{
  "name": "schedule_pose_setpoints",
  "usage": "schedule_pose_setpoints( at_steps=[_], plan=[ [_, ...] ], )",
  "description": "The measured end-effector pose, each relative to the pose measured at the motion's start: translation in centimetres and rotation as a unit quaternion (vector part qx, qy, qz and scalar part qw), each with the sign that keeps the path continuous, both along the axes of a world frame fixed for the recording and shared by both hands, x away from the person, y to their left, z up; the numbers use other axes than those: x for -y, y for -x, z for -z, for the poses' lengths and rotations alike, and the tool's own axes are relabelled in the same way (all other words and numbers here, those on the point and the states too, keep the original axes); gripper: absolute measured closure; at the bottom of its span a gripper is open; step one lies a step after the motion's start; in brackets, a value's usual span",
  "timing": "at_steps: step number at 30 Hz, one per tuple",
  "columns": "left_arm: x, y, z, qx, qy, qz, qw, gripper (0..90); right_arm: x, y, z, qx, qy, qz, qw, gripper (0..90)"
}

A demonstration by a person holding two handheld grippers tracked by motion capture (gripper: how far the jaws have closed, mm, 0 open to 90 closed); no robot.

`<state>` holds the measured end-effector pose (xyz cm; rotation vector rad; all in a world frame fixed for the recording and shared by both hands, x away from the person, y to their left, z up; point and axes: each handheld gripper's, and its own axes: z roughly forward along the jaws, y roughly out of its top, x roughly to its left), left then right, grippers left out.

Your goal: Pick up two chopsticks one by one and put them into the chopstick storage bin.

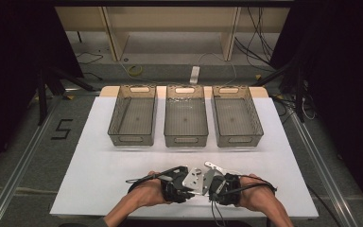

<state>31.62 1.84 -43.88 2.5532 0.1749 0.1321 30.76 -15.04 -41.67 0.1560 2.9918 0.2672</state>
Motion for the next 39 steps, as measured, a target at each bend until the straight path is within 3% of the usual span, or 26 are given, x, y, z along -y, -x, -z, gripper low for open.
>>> schedule_pose_setpoints(
  at_steps=[5,7,9,11,14,17,20,22,27,29,31,33,39],
  plan=[
    [0.0,0.0,0.2,-0.009,-0.010,0.026,0.9996,82.2,0.0,0.0,0.2,-0.004,0.001,-0.005,1.0000,84.7],
    [0.0,0.3,0.1,-0.007,-0.017,0.037,0.9991,85.1,0.1,-0.1,0.2,-0.010,-0.006,0.019,0.9998,81.6],
    [0.1,0.4,0.1,-0.010,-0.017,0.036,0.9991,85.7,0.4,-0.5,0.3,-0.022,-0.020,0.030,0.9991,78.6],
    [-0.2,0.1,0.2,-0.012,-0.022,0.029,0.9993,85.8,0.6,-0.7,0.1,-0.017,-0.021,0.043,0.9987,68.8],
    [-0.7,-0.6,0.4,-0.010,-0.024,0.006,0.9996,85.8,1.2,-1.1,-0.6,-0.005,-0.058,0.076,0.9954,59.3],
    [-1.1,-1.0,0.2,-0.015,-0.012,-0.017,0.9997,85.8,2.0,-1.8,-1.4,-0.013,-0.113,0.115,0.9868,51.5],
    [-1.7,-1.5,-0.1,-0.013,-0.006,-0.034,0.9993,85.8,2.6,-2.0,-1.6,0.001,-0.136,0.144,0.9801,42.3],
    [-2.2,-1.8,-0.3,-0.011,-0.002,-0.048,0.9988,85.8,3.0,-2.2,-1.8,0.014,-0.160,0.158,0.9743,42.4],
    [-3.7,-2.8,-1.0,-0.010,0.015,-0.088,0.9960,85.8,3.7,-2.7,-2.0,0.030,-0.218,0.195,0.9558,37.1],
    [-4.3,-3.2,-1.3,-0.012,0.026,-0.105,0.9940,85.8,4.0,-2.8,-2.1,0.042,-0.246,0.208,0.9458,35.8],
    [-4.9,-3.5,-1.5,-0.015,0.036,-0.117,0.9924,85.8,4.4,-2.9,-2.0,0.051,-0.262,0.221,0.9382,35.9],
    [-5.5,-3.8,-1.7,-0.015,0.044,-0.137,0.9896,85.8,4.7,-3.0,-1.8,0.059,-0.269,0.233,0.9326,36.2],
    [-7.3,-4.8,-2.3,-0.016,0.067,-0.180,0.9813,85.8,5.5,-2.7,-1.1,0.064,-0.289,0.253,0.9211,36.7]
  ],
)
